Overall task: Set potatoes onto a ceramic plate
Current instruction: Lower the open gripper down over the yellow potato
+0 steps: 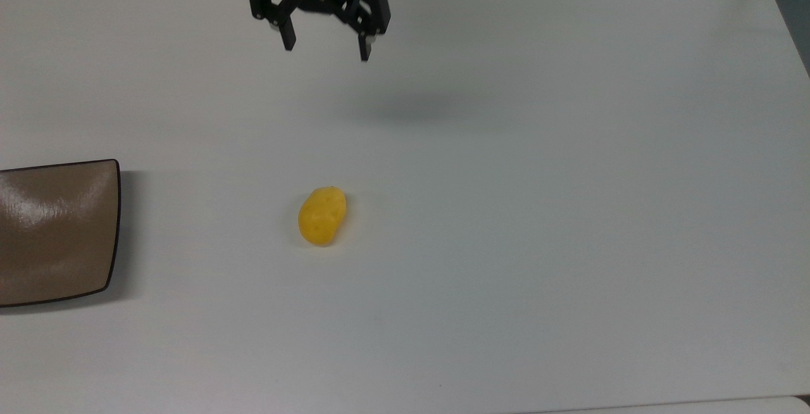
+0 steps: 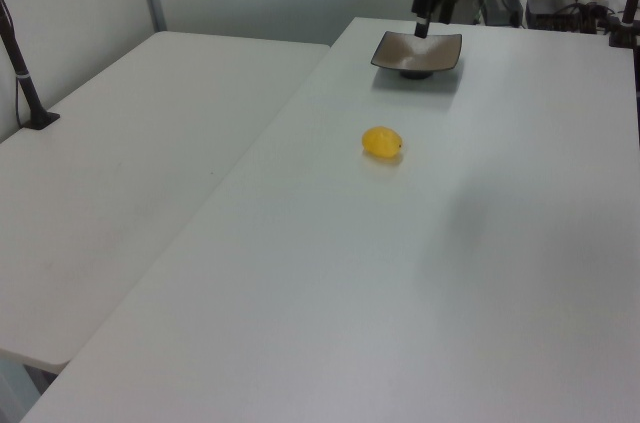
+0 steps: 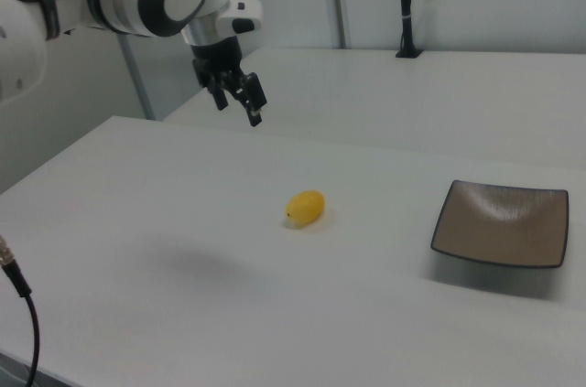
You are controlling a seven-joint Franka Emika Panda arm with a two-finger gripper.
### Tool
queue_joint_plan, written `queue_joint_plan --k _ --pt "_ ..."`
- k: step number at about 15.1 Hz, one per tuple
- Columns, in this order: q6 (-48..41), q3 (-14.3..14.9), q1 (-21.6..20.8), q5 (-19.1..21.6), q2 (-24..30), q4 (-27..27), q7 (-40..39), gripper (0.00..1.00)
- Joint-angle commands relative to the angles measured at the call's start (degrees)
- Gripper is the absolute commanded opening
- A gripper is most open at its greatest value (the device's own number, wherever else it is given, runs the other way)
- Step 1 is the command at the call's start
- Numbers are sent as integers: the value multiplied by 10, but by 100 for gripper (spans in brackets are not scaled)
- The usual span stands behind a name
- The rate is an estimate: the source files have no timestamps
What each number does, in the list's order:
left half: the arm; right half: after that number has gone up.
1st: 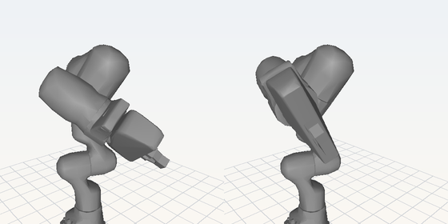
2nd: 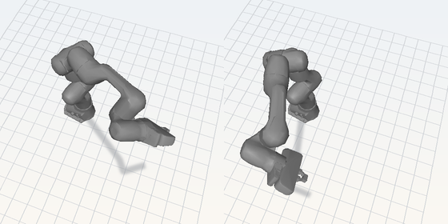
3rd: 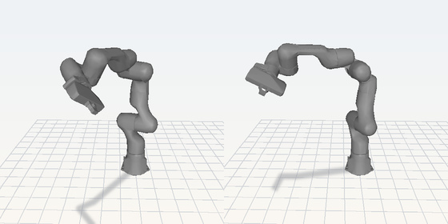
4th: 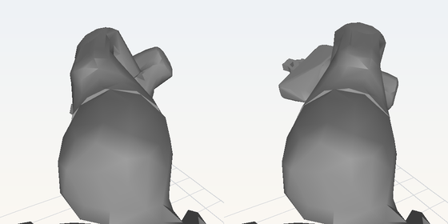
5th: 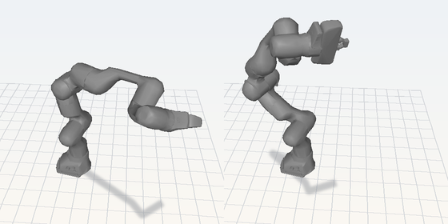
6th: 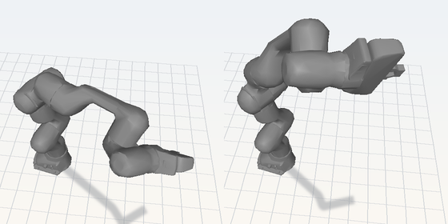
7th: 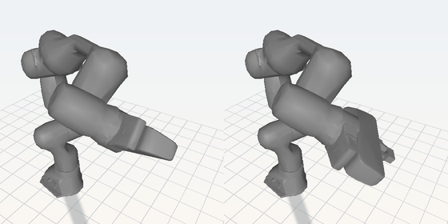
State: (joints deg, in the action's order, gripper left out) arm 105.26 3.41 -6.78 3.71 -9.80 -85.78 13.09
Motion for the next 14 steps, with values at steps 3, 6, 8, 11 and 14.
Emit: queue_joint_plan --k 3,6,8,11,14 --pt "-16 16 -2 15 -79 91 119 100" --pt "-16 17 -2 5 -114 110 120 100" --pt "-15 16 -2 -12 -137 119 120 100" --pt "35 18 1 -17 -187 122 120 100" --pt "78 19 2 -18 -221 120 117 100"
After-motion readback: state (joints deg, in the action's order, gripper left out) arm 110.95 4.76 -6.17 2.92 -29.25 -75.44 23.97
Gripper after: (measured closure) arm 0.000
